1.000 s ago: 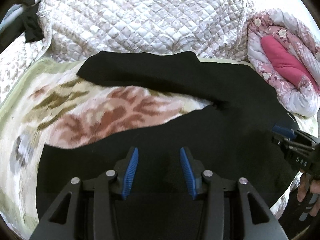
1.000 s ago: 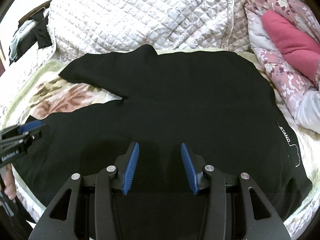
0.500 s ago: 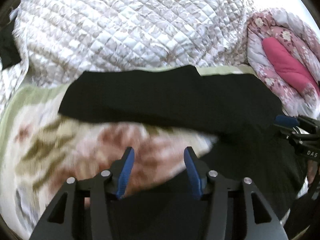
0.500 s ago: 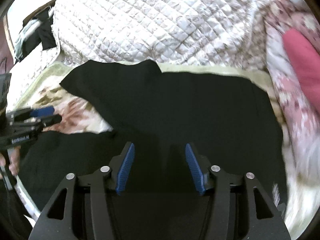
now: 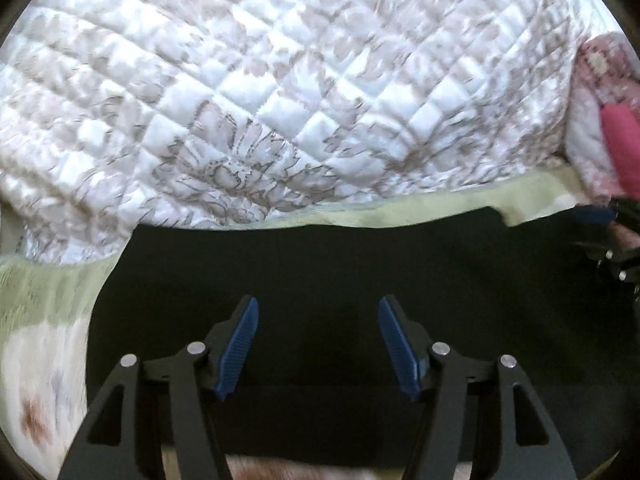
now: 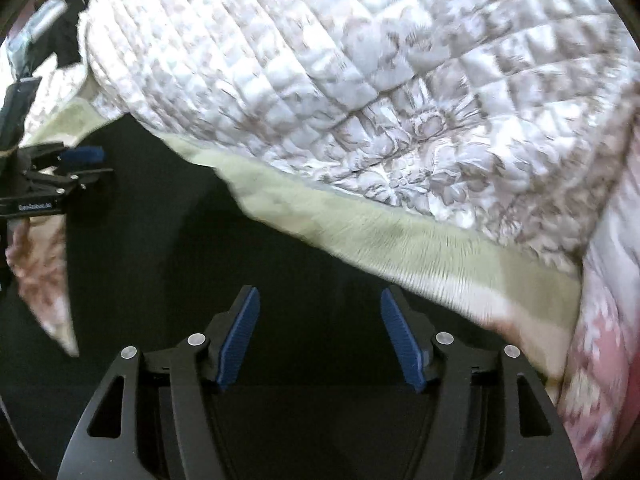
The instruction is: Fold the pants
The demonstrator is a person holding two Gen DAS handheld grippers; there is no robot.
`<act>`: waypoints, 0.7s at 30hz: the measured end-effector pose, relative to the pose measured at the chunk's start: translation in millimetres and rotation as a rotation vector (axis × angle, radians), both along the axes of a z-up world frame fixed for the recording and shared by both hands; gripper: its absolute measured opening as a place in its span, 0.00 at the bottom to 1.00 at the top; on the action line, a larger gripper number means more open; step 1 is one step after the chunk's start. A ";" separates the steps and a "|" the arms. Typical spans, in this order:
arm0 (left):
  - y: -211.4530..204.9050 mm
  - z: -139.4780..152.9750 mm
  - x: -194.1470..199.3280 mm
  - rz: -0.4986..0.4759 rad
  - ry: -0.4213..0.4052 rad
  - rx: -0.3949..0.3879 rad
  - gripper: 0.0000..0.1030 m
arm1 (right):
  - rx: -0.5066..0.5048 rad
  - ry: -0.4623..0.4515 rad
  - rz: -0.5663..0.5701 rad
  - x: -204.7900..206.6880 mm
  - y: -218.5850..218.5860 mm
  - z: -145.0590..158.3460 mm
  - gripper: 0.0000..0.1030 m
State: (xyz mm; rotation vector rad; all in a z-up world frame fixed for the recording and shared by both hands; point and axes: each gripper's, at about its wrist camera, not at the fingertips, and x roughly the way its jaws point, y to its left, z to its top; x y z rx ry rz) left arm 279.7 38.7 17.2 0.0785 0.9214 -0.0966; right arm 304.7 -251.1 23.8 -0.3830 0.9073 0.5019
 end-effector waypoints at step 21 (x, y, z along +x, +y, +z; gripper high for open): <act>-25.5 16.6 -28.7 -0.021 -0.110 0.086 0.04 | 0.047 -0.099 0.042 -46.1 -4.6 34.6 0.04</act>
